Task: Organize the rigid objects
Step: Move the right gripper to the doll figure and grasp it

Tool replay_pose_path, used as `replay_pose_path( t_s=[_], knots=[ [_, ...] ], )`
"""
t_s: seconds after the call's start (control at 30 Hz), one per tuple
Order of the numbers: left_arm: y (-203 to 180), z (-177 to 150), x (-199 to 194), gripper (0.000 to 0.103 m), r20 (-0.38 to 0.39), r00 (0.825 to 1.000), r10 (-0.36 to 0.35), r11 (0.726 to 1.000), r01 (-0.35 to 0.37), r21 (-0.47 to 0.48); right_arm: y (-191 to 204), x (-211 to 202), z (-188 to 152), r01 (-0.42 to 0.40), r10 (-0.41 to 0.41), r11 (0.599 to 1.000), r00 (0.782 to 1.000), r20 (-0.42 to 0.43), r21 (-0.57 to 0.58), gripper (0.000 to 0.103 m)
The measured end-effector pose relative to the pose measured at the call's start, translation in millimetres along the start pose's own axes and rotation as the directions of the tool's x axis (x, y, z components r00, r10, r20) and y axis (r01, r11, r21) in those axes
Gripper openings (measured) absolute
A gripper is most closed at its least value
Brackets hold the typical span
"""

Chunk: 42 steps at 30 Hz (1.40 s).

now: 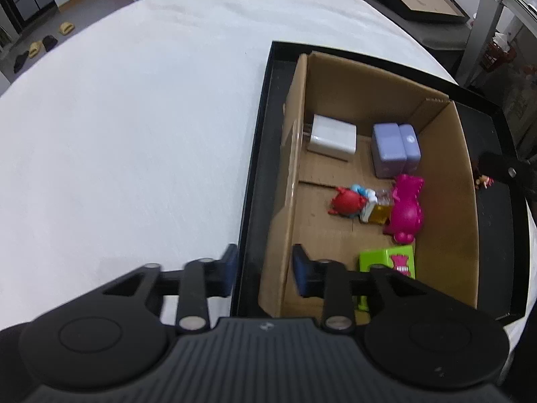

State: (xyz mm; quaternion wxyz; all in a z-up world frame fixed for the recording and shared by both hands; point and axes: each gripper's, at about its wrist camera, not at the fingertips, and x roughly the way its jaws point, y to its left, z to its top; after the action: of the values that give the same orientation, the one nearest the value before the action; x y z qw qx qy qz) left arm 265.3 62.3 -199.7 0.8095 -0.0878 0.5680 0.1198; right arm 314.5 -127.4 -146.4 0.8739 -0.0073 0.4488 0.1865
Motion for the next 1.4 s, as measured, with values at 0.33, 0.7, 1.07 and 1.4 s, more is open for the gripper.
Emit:
replay_pose_path(
  t_s=[0.33, 0.7, 1.07, 1.4],
  knots=[
    [-17, 7, 1, 0.062, 0.02, 0.998, 0.064, 0.996, -0.065, 0.053, -56, 12, -18, -0.022, 0.019, 0.991, 0.999, 0.028, 0.132, 0.078],
    [-36, 15, 9, 0.066, 0.052, 0.989, 0.138, 0.98, -0.144, 0.134, -95, 39, -37, 0.086, -0.1, 0.979, 0.993, 0.07, 0.184, 0.086],
    [-36, 22, 21, 0.066, 0.048, 0.983, 0.179, 0.971, -0.184, 0.151, -112, 69, -26, 0.148, -0.167, 0.962, 0.984, 0.066, 0.227, 0.095],
    [-33, 22, 18, 0.066, 0.047, 0.981, 0.188, 0.97, -0.193, 0.148, -105, 82, -29, 0.177, -0.189, 0.968, 0.981, 0.053, 0.178, 0.044]
  ],
)
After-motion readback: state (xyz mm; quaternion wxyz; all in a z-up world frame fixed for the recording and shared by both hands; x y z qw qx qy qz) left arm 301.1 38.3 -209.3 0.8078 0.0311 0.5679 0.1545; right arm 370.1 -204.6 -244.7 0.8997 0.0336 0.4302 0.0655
